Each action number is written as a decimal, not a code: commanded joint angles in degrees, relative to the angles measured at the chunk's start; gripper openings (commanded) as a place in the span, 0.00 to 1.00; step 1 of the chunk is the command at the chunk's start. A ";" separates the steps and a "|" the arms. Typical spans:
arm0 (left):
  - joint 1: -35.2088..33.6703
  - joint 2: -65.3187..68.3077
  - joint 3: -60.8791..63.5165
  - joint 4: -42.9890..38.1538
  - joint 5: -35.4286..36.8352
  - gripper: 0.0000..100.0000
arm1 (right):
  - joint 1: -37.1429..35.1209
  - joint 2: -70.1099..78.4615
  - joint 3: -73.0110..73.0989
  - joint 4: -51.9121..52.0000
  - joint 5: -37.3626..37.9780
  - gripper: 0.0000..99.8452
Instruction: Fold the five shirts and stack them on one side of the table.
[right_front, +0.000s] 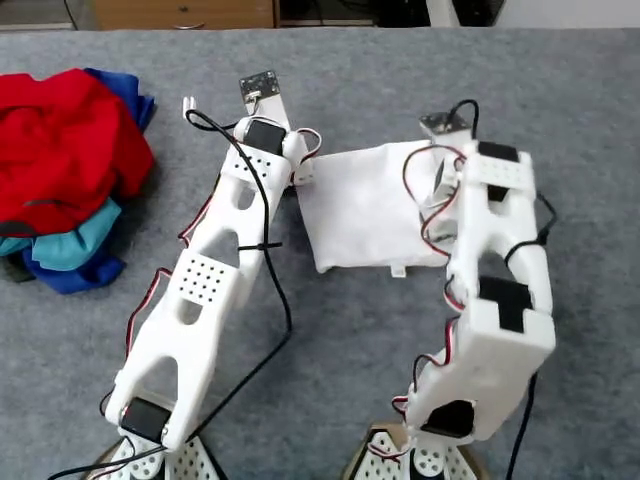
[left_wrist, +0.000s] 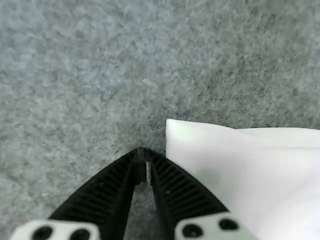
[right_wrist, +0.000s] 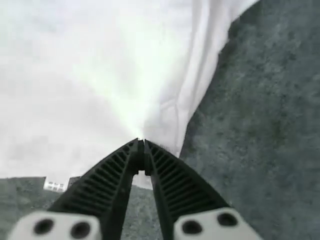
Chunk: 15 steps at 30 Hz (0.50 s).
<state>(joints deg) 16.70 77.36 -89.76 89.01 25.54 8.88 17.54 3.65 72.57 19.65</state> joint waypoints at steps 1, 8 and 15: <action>-0.79 -0.75 -0.88 -0.62 0.18 0.02 | -0.04 -10.86 -7.16 3.43 -0.09 0.00; -0.79 -0.84 -0.97 -0.88 0.09 0.02 | -6.37 -2.07 -24.48 0.70 -0.09 0.01; -0.62 -0.31 -3.69 -0.35 -3.43 0.02 | -6.11 26.86 -45.23 -4.31 -0.44 0.00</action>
<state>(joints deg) 16.53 77.36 -89.85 89.01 23.52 1.85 34.68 -31.43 70.55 19.74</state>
